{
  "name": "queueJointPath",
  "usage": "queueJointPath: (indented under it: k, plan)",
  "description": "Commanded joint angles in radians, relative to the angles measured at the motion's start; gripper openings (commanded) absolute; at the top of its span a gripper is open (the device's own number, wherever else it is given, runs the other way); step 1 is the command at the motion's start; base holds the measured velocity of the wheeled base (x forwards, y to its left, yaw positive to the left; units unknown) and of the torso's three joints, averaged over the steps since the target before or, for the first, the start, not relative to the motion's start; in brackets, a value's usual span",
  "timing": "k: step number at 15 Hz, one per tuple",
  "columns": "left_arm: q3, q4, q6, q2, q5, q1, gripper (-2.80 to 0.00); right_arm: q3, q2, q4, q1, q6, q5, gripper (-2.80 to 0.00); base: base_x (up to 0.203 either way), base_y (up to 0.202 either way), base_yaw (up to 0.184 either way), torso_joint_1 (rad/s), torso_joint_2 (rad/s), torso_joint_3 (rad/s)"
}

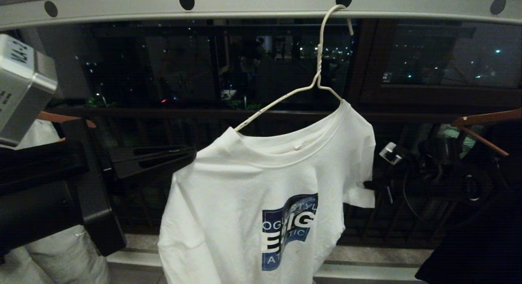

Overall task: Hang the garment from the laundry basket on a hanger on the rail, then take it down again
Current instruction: Take the clothes off the clothes rack

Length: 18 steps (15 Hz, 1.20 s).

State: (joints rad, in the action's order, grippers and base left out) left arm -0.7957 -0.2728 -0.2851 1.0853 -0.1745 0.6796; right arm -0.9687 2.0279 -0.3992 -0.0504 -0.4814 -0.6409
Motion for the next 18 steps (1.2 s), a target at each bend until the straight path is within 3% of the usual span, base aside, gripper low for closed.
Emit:
queueJointPath:
  k: [1,3,18]
  plan:
    - [0.0,-0.002,-0.002,-0.002,-0.002,0.0,-2.8,0.004,0.009,0.021,0.0,-0.062,0.027,-2.8,0.0,0.0,0.0,0.0,0.0,0.0]
    - [0.0,-0.002,-0.002,-0.004,-0.001,0.0,-2.8,0.017,0.015,0.029,0.0,-0.109,0.079,-2.8,0.0,0.0,0.0,0.0,0.0,0.0]
    - [0.0,0.0,-0.002,-0.009,0.0,0.0,-2.8,0.048,0.04,0.023,0.0,-0.177,0.148,-2.8,0.0,0.0,0.0,0.0,0.0,0.0]
